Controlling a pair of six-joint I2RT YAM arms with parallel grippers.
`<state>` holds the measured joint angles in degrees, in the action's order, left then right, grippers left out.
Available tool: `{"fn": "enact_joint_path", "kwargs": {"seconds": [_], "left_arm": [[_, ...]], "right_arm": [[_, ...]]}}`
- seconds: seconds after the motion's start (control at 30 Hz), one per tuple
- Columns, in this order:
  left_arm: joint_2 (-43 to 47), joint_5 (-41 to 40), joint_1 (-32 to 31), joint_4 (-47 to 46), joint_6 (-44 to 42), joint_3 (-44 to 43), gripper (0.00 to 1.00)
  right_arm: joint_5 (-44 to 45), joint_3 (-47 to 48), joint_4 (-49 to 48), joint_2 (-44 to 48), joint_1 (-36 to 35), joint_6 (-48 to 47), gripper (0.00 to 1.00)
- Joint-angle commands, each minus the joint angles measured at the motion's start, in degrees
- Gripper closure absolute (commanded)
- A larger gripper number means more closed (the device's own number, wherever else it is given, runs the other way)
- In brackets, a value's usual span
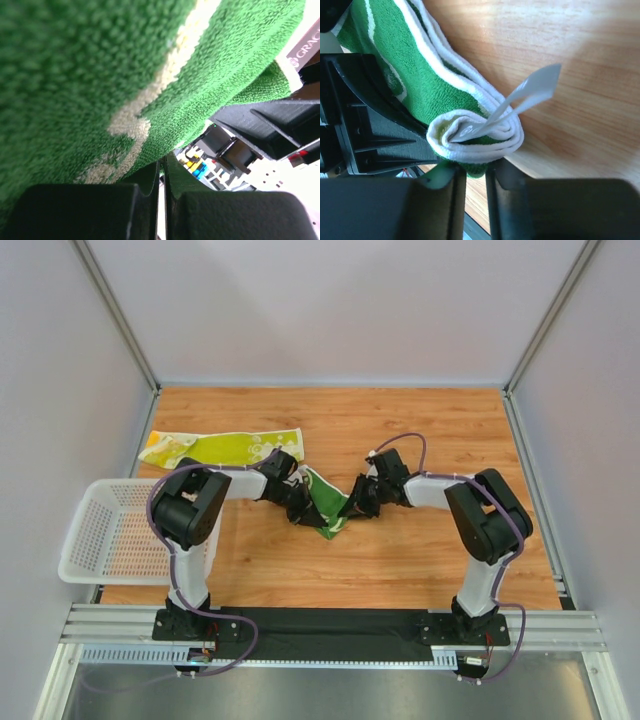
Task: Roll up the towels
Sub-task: Roll the towel
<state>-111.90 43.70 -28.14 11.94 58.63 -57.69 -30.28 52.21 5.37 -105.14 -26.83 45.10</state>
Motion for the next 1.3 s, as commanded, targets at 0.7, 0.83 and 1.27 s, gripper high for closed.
{"fn": "enact_joint_path", "kwargs": {"seconds": [0.7, 0.83, 1.27], "left_arm": [[24.1, -41.4, -7.3, 25.9, -30.4, -5.6, 0.68], [28.0, -42.7, -14.2, 18.9, -36.0, -5.2, 0.62], [22.7, -40.5, -24.2, 11.2, -42.2, -6.1, 0.55]], "right_arm": [[12.9, 24.8, 36.4, -5.4, -5.0, -6.6, 1.00], [11.8, 27.2, 39.5, -6.6, -5.7, -5.9, 1.00], [9.1, 31.3, 45.1, -9.8, -5.8, -4.4, 1.00]]}}
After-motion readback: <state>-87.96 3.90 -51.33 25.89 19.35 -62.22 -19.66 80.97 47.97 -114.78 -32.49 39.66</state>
